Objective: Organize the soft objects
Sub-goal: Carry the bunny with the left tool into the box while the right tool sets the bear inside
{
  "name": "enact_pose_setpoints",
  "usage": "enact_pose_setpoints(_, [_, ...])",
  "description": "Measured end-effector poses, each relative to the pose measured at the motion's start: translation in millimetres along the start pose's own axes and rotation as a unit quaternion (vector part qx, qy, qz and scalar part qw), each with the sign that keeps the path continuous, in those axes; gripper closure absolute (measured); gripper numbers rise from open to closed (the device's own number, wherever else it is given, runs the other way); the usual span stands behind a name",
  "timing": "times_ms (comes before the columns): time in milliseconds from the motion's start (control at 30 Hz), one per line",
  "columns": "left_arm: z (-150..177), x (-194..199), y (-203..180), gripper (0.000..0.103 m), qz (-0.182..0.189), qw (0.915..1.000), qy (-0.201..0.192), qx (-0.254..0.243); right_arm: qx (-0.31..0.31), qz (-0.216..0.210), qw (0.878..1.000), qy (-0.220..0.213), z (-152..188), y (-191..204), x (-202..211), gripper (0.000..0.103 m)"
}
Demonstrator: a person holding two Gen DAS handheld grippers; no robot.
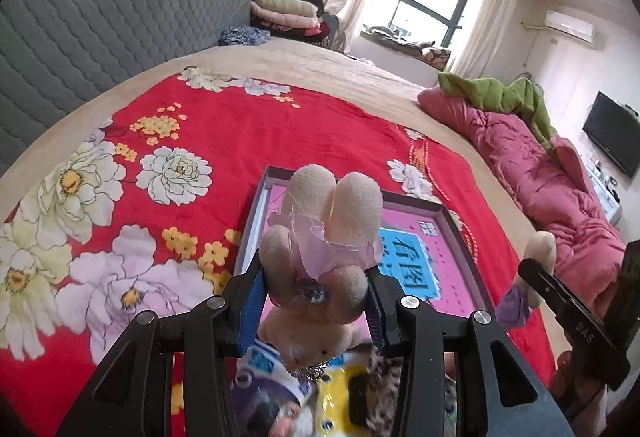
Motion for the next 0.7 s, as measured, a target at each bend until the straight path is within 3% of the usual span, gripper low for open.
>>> enact_pose_setpoints(367, [-4, -53, 7, 0.058, -0.007, 0.9996, 0.027, -0.006, 0.014, 0.024, 0.998, 0.050, 15, -10, -38, 0.058])
enact_pose_setpoints(700, [3, -76, -4, 0.058, -0.006, 0.9983, 0.047, -0.033, 0.056, 0.041, 0.996, 0.059, 21, -3, -50, 0.058])
Point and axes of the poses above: each gripper's, at about its wrist camera, not at the fingertips, and x roughly against the way its jaws point, y to its left, z to its underside, the point moved 9 cm from there along -x, roughly the way its jaws point, and after that the axes turned 12 degrees about x, right-handed, at the moved point
